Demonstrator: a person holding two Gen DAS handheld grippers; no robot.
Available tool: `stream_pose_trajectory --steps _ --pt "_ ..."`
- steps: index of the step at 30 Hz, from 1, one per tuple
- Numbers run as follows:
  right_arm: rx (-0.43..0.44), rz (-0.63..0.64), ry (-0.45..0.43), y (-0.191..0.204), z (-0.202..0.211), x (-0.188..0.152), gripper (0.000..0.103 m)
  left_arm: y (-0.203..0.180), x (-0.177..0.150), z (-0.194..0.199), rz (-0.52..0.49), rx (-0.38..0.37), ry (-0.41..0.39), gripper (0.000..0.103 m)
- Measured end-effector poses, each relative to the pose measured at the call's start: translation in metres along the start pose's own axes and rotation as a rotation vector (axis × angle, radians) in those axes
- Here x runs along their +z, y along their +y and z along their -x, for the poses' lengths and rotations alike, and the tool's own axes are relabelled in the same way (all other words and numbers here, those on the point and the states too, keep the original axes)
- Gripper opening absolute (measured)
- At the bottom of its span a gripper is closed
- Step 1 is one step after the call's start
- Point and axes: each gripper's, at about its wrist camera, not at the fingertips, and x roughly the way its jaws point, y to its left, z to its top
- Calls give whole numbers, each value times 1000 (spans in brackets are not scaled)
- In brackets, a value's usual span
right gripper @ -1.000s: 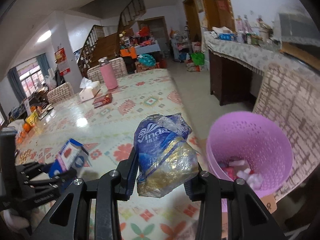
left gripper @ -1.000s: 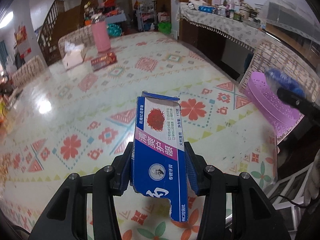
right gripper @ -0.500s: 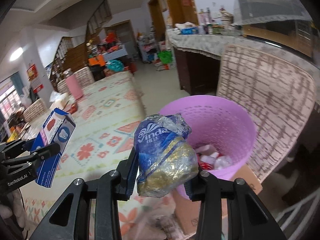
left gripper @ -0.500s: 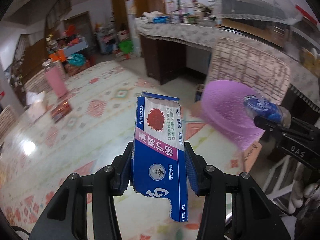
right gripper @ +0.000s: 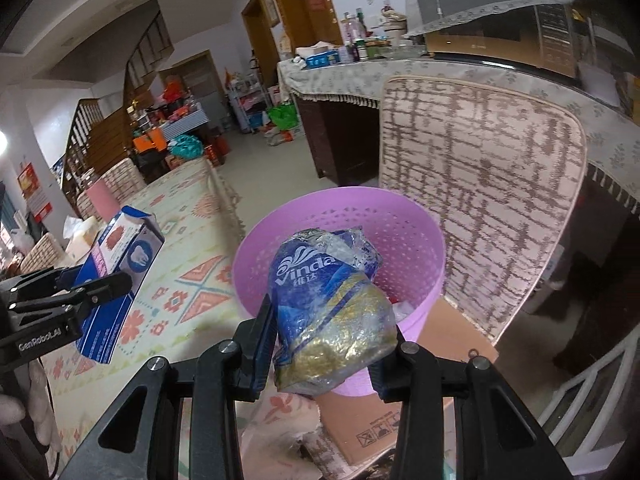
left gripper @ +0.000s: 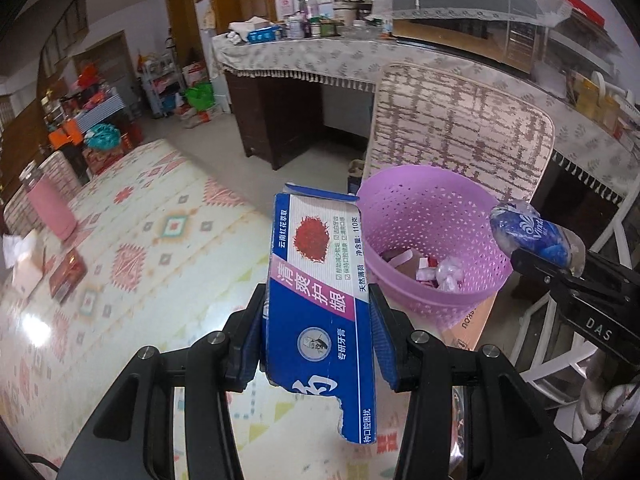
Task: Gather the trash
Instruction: 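Carry the toothpaste box and tissue bag over the purple basket, then open both grippers to drop the toothpaste box and tissue bag into the basket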
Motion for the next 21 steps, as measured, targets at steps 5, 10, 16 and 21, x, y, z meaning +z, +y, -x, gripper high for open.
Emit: stream_pose_trajectory --steps 5,10,16,21 --pt "-22 -14 6 -6 -3 3 43 -6 10 -16 -20 -28 9 46" --pt "-22 -5 1 -5 -13 14 43 -13 20 -32 -31 -59 16 46" --pt "-20 -1 -6 -6 -23 24 43 -20 39 -40 -27 -92 -4 46" --pt "-33 -9 -14 -15 -26 32 43 -24 55 -44 -42 -87 -22 46"
